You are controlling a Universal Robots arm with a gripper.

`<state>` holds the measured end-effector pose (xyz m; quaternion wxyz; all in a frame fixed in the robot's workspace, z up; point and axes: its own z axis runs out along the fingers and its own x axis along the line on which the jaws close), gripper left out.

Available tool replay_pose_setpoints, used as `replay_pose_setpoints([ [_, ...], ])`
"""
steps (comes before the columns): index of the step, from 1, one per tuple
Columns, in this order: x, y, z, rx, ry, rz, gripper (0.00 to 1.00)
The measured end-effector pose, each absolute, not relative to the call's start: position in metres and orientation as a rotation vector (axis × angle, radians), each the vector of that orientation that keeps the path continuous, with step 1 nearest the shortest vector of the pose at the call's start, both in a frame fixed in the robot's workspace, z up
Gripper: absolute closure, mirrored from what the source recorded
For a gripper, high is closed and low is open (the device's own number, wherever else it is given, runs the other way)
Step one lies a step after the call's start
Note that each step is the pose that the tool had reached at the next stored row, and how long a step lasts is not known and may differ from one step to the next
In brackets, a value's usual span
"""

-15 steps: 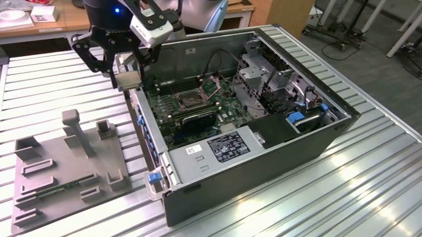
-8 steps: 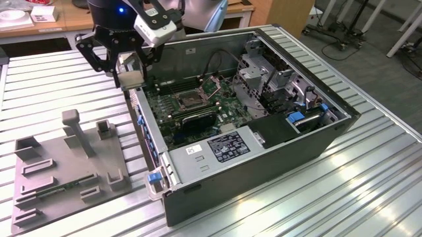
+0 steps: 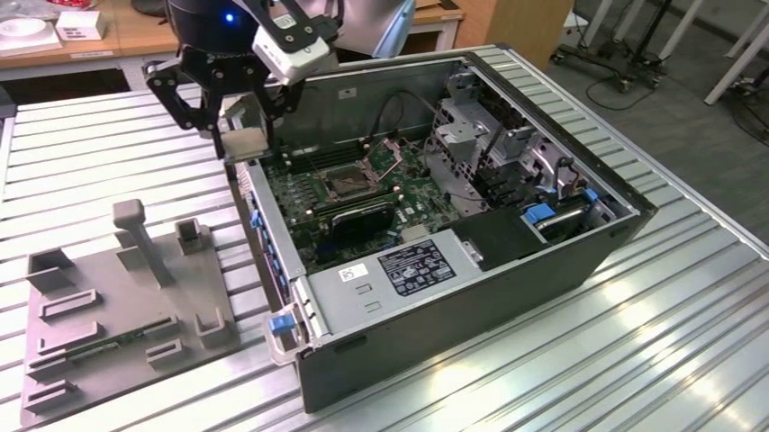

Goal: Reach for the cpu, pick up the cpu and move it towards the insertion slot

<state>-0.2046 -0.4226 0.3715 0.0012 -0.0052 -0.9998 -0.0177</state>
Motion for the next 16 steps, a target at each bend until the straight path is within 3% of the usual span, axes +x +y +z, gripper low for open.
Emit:
replay_pose_setpoints([
  [16, -0.192, -0.423, 0.372, -0.016, -3.139, -0.056, 0.45],
])
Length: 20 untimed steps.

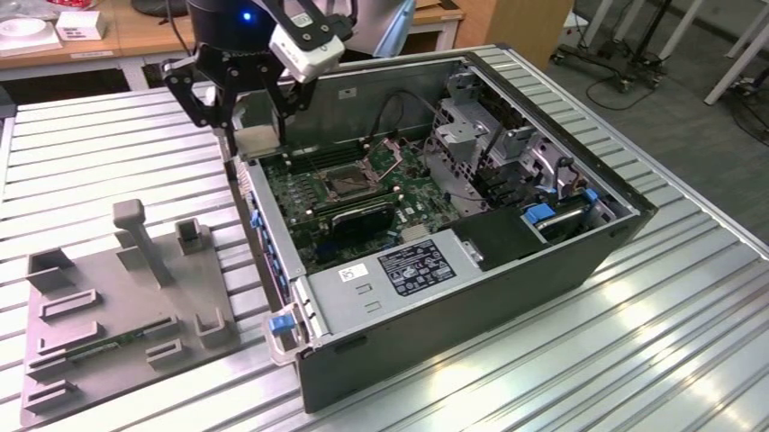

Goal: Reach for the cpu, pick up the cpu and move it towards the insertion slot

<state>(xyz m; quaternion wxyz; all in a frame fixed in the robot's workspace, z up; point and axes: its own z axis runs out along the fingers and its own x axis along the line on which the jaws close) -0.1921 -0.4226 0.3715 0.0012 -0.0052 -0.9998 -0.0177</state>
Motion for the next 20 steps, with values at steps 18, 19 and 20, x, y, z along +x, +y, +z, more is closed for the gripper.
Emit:
replay_pose_setpoints([
  [18, -0.1831, -0.4225, 0.3713, -0.016, -3.139, -0.056, 0.45],
  [19, -0.1826, -0.4225, 0.3711, -0.016, -3.139, -0.056, 0.45],
  [20, -0.1821, -0.4224, 0.3711, -0.016, -3.139, -0.056, 0.45],
])
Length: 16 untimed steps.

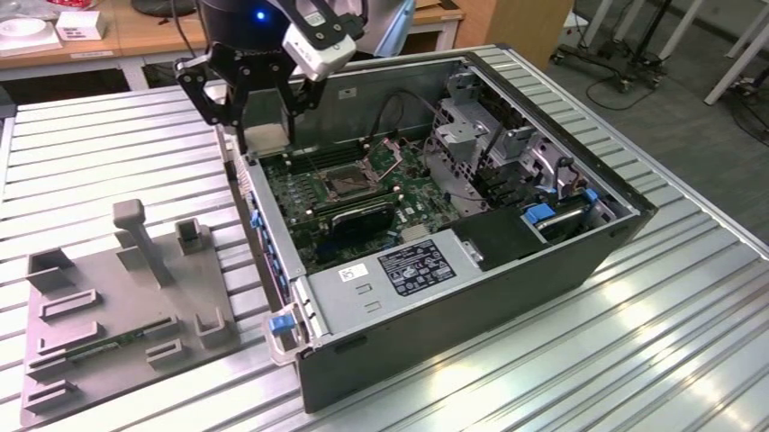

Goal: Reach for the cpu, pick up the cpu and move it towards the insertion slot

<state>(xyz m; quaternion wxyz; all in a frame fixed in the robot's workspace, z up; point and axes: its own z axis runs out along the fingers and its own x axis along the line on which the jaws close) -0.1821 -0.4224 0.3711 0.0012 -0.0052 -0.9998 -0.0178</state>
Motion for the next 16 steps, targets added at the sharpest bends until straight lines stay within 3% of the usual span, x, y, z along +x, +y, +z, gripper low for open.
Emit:
replay_pose_setpoints([
  [16, -0.163, -0.417, 0.37, -0.016, -3.139, -0.056, 0.45],
])
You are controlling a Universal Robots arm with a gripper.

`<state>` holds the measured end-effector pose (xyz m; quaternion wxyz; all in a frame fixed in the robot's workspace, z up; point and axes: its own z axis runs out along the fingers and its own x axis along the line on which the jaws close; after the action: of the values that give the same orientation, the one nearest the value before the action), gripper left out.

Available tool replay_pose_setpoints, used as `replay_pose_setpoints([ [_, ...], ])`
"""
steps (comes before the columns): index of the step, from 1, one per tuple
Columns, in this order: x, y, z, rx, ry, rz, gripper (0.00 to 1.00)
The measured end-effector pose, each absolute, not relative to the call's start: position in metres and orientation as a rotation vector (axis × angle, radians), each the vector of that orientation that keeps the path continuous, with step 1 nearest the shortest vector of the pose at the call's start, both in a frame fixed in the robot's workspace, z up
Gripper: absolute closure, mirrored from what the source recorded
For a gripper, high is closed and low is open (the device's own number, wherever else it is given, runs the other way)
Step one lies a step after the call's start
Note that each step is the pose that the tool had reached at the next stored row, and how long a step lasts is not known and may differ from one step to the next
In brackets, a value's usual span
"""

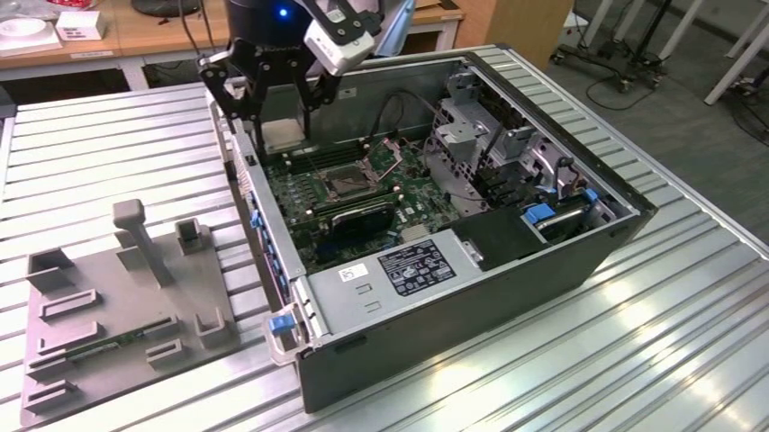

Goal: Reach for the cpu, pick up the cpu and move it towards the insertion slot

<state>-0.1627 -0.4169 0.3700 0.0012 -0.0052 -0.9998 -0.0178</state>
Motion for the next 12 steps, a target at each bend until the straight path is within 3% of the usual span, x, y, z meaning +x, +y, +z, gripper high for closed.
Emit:
replay_pose_setpoints([
  [12, -0.147, -0.411, 0.369, -0.016, -3.139, -0.056, 0.45],
])
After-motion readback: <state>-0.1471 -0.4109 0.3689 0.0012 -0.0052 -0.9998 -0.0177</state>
